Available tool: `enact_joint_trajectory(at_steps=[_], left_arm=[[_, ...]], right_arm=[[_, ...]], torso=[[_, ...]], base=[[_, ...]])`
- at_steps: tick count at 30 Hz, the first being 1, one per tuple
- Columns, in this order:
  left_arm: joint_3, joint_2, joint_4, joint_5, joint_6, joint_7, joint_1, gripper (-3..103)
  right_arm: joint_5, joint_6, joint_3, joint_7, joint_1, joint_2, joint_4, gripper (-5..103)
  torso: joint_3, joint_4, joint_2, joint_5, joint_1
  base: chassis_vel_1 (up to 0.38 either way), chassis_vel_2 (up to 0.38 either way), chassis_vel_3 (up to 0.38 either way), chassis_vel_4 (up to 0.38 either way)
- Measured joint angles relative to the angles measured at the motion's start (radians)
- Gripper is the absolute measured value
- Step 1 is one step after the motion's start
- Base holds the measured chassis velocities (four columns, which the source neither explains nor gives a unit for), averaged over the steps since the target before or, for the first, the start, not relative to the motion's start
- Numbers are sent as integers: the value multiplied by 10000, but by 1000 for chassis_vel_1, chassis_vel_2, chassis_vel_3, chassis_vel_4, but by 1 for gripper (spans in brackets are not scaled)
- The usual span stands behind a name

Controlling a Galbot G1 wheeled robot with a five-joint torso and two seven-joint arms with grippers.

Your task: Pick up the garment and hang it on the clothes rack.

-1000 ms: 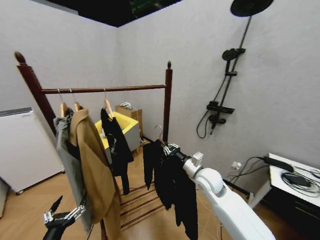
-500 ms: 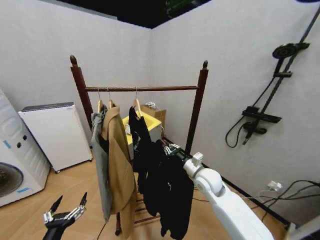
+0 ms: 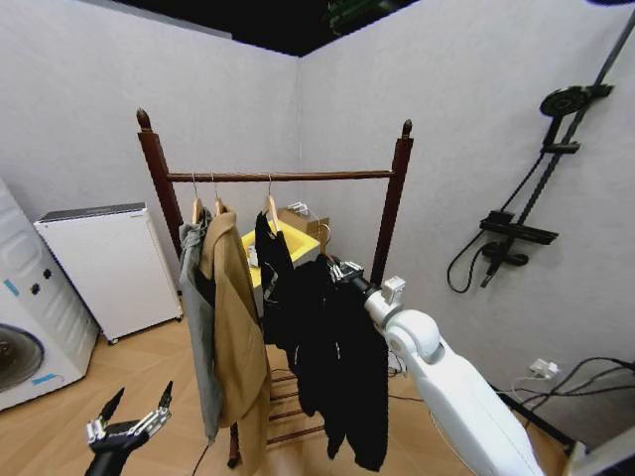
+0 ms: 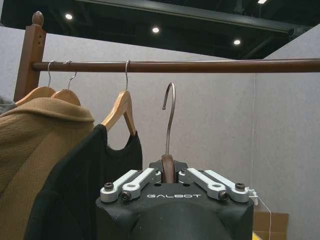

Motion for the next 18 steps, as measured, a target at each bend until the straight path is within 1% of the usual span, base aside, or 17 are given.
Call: enact_joint_trajectory(at_steps=[6,8,9,11,12,13,14,16,17,18], left_arm=[[0,0,0,0,0,0,0,100],[0,0,0,0,0,-1,0,100],[0,0,0,0,0,-1,0,100],[0,0,0,0,0,0,0,100],[0,0,0,0,0,0,0,100],[0,0,0,0,0,-1,0,100],[0,0,0,0,0,-1,0,100],[0,0,0,0,0,0,0,100],[0,0,0,0,0,-1,1,100],[0,0,0,0,0,-1,1,100]], right_arm=[[-34,-352,-141,122,503,-57,-95,9],[-128,-582,-366,523,950,-57,-144,9],[-128,-582,-366,523,950,-57,-144,9],[-105,-1067,-495,945,1441,-64,-95,9],[-105,-1067,-495,945,1441,-64,-95,9],[9,-1324,-484,1035,1592,-103,8,9],[390,-1676,-341,1067,1663,-286,283,9],[531,-1761,-268,1043,1649,-365,375,9],[865,-1926,-51,930,1516,-634,628,9],[865,-1926,-51,930,1516,-634,628,9]], torso=[[0,-1,-1,0,0],[0,0,0,0,0],[0,0,0,0,0],[1,1,-1,0,0],[1,1,-1,0,0],[0,3,-1,-1,1],[0,6,0,-3,0],[0,4,0,-3,0],[0,2,-1,0,0],[0,2,-1,0,0]], base=[[0,0,0,0],[0,0,0,0],[0,0,0,0],[0,0,0,0],[0,0,0,0],[0,0,0,0],[0,0,0,0],[0,0,0,0],[0,0,0,0],[0,0,0,0]])
